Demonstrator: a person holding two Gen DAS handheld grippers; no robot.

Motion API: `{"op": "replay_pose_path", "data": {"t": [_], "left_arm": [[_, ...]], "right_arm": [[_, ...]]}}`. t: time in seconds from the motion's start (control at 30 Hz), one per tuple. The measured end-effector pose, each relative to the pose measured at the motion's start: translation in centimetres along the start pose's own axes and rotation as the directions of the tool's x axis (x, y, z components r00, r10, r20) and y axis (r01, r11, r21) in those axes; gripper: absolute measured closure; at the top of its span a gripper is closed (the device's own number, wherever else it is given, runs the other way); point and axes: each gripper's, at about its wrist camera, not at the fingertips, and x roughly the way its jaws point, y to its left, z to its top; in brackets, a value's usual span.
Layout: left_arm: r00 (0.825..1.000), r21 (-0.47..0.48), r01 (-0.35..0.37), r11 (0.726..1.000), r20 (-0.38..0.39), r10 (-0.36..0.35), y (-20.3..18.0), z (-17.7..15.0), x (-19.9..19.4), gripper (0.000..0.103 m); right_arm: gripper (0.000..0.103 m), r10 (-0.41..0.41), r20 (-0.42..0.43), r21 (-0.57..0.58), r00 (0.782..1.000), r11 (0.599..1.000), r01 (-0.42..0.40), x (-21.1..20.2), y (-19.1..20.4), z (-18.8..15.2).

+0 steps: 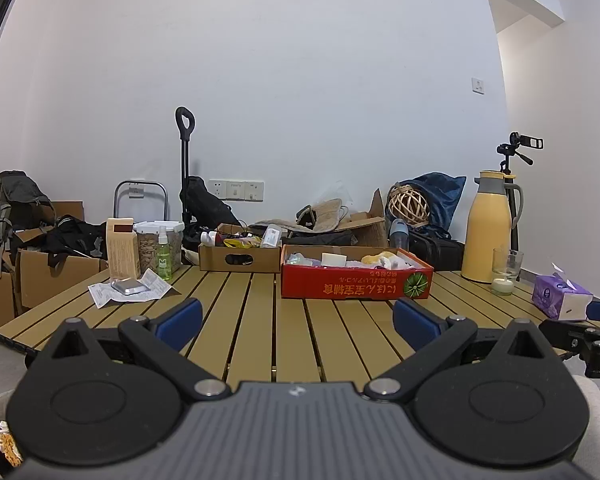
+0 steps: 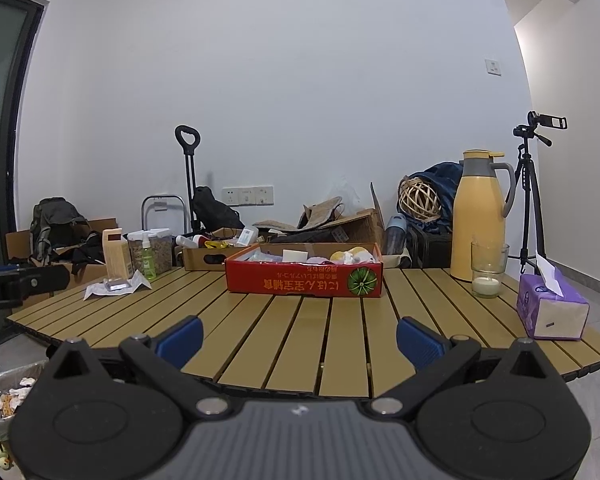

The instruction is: Organize soft objects

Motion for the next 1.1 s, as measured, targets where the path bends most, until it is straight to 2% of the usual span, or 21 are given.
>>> {"op": "replay_pose_path", "data": {"t": [0.67, 1.1], "left_arm": [[1.0, 0.004, 0.005, 1.0, 0.01, -0.005, -0.34, 0.7, -0.28, 0.0], [0.999, -0.001, 0.002, 1.0, 0.042, -0.002, -0.27, 0.74, -0.46, 0.0]], "right_arm": [[0.0, 0.0, -0.001, -0.005, 1.0, 1.0, 0.0, 0.05, -0.17, -0.07], [0.0, 0.003, 0.003, -0.011, 1.0, 1.0, -0.003, -0.02, -0.08, 0.07]]}}
